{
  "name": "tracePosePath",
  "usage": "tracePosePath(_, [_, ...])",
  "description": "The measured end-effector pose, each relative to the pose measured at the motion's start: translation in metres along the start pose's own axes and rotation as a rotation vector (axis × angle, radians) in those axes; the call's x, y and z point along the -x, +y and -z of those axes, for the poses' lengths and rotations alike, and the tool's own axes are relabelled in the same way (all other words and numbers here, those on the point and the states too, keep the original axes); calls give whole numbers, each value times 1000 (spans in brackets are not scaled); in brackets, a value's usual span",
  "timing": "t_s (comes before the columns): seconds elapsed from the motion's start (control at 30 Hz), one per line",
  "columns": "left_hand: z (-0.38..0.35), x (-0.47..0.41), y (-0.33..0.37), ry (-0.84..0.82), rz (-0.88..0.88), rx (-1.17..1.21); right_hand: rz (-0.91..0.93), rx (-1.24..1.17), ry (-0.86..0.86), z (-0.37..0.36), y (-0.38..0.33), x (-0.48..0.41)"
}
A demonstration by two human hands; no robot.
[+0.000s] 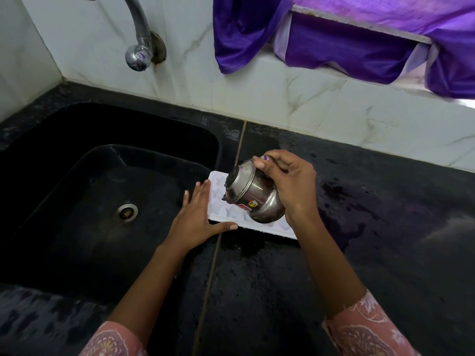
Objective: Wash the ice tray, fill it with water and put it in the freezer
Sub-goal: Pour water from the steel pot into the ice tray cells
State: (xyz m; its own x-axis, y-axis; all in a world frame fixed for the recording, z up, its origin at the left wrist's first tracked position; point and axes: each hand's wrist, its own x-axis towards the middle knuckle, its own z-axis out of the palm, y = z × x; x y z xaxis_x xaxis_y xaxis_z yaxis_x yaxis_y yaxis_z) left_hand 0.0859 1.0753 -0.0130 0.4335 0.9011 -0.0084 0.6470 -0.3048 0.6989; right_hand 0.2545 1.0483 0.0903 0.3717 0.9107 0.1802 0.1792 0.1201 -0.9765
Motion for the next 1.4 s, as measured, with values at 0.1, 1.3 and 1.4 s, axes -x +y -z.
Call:
tracePosePath(0.1, [4, 3, 4, -10, 17, 6, -4, 2, 2, -1, 1, 0])
tracePosePath(1.3, [17, -14, 58, 36, -59, 534, -148, -661, 214, 19, 36, 4])
tracePosePath(1.4, [16, -20, 62, 43, -73, 633, -125, -631, 212, 19, 34, 0])
